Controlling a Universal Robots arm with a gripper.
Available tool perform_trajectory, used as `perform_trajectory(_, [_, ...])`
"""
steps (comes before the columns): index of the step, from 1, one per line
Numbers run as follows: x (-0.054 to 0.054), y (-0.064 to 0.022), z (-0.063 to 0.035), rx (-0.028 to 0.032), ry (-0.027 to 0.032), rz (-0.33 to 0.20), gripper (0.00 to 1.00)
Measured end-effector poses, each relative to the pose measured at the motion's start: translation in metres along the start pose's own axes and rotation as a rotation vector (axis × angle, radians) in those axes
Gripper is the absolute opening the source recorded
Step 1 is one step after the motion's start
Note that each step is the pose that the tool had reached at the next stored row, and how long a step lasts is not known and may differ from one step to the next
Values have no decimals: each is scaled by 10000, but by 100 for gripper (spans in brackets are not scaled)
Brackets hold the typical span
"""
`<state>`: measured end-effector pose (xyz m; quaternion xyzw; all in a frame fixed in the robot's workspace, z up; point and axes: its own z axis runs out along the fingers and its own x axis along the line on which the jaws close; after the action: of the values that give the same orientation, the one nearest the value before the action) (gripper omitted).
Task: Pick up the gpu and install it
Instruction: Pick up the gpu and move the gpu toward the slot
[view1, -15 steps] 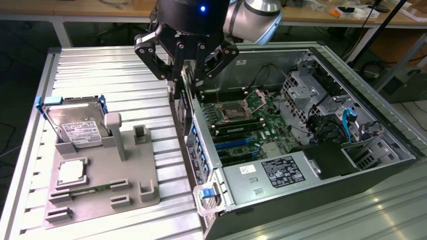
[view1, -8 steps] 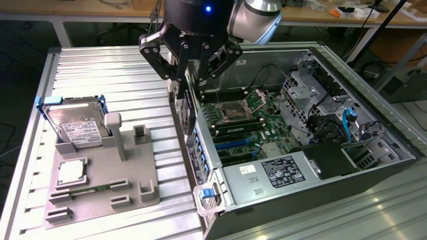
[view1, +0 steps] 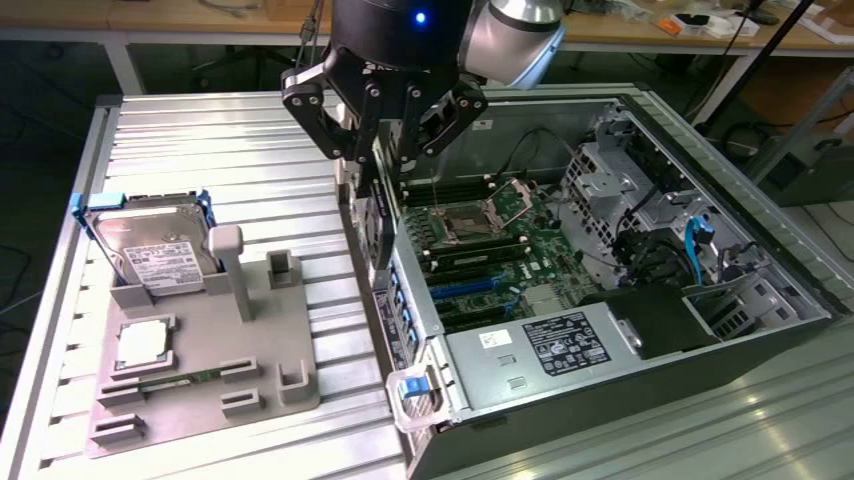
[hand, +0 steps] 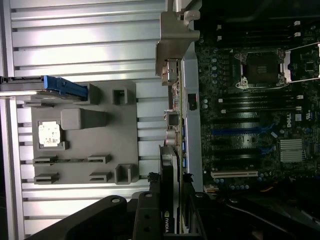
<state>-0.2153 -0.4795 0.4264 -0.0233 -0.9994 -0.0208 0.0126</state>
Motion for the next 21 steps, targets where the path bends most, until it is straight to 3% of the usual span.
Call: perform_trajectory(21, [-49,2,-1,-1,0,0,27])
